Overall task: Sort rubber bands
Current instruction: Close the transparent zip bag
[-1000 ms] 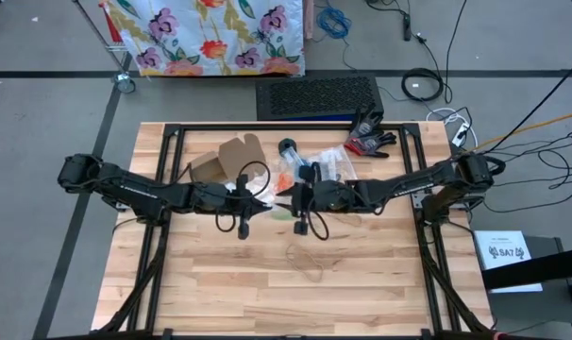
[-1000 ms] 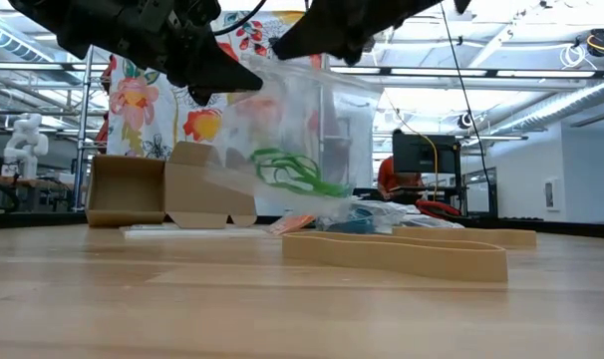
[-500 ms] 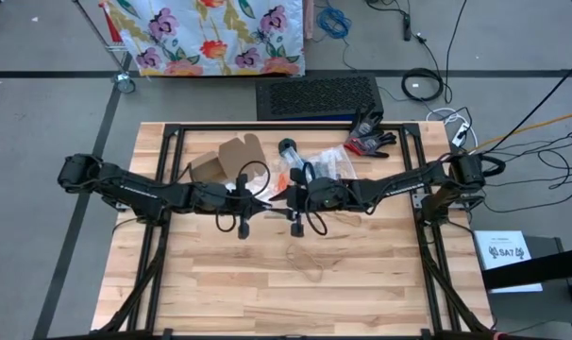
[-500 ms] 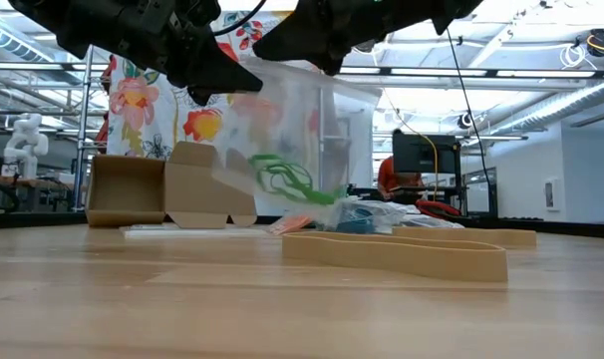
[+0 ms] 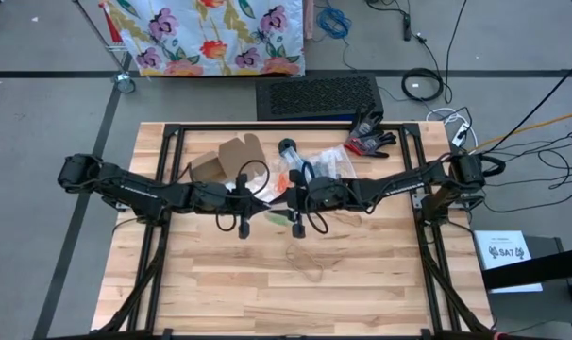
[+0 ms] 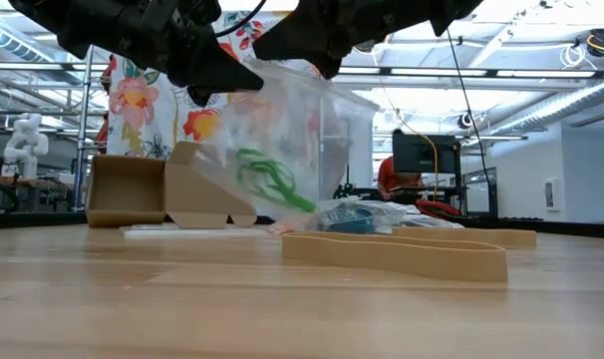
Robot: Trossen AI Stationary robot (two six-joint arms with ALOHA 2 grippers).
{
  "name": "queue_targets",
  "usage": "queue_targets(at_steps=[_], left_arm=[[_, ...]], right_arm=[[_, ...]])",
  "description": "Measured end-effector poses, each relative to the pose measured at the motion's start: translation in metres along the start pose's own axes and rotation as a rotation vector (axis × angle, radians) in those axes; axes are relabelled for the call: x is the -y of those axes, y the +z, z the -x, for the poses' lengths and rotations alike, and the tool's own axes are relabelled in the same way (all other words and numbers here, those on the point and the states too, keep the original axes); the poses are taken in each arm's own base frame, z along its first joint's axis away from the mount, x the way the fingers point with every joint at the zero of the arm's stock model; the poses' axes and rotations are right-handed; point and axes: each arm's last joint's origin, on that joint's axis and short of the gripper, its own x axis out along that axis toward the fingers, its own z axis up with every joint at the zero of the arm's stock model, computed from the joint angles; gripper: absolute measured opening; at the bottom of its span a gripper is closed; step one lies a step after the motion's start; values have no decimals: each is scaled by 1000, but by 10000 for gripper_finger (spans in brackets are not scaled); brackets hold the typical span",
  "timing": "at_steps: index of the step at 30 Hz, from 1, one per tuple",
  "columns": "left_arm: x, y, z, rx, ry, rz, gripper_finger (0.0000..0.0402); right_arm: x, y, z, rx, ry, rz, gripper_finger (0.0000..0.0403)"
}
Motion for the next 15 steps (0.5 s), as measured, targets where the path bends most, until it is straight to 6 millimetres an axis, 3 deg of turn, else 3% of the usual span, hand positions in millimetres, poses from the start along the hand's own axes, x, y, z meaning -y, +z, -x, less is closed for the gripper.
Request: queue_targets(at_steps=[7, 15], left_arm=[[0, 0, 0, -1, -9, 24, 0], [0, 0, 0, -3, -15, 24, 0]], right_arm=[[2, -1, 0, -10, -1, -7, 58], [4, -3, 0, -34, -3, -3, 56]])
